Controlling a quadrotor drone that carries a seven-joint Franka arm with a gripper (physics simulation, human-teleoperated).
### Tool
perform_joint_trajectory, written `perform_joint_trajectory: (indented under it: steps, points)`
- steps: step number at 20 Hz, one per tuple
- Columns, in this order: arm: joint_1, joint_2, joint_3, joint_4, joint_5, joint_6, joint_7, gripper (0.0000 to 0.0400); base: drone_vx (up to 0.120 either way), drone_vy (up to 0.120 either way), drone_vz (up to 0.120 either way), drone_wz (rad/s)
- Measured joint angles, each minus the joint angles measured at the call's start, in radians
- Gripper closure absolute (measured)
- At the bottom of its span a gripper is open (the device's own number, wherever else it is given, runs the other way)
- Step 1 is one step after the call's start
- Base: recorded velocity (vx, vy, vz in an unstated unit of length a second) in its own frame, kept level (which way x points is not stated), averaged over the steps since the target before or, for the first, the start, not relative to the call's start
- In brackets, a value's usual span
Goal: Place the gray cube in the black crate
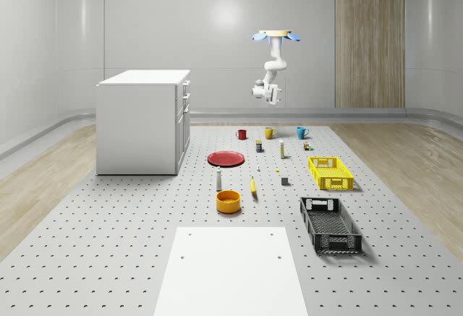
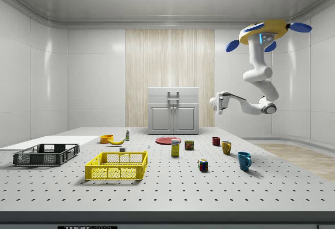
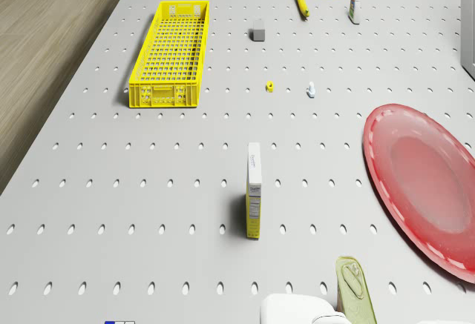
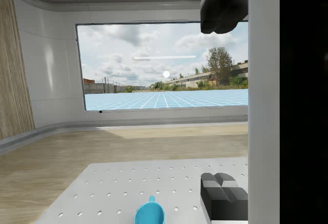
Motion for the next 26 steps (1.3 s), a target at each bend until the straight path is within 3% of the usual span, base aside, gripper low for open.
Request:
perform_joint_trajectory:
  steps: [5,9,12,18,26]
  points:
    - [-0.263,-0.068,0.223,-0.231,-0.439,-0.098,0.218,0.0000,0.120,0.000,0.000,0.000]
    - [-0.445,-0.117,0.324,-0.300,-0.607,-0.184,0.343,0.0000,0.120,0.000,0.000,0.000]
    - [-0.537,-0.148,0.369,-0.319,-0.664,-0.223,0.403,0.0000,0.120,0.000,0.000,0.000]
    - [-0.635,-0.196,0.417,-0.330,-0.701,-0.251,0.469,0.0000,0.120,0.000,-0.007,0.000]
    - [-0.687,-0.246,0.447,-0.331,-0.695,-0.236,0.507,0.0000,0.120,0.000,-0.120,0.000]
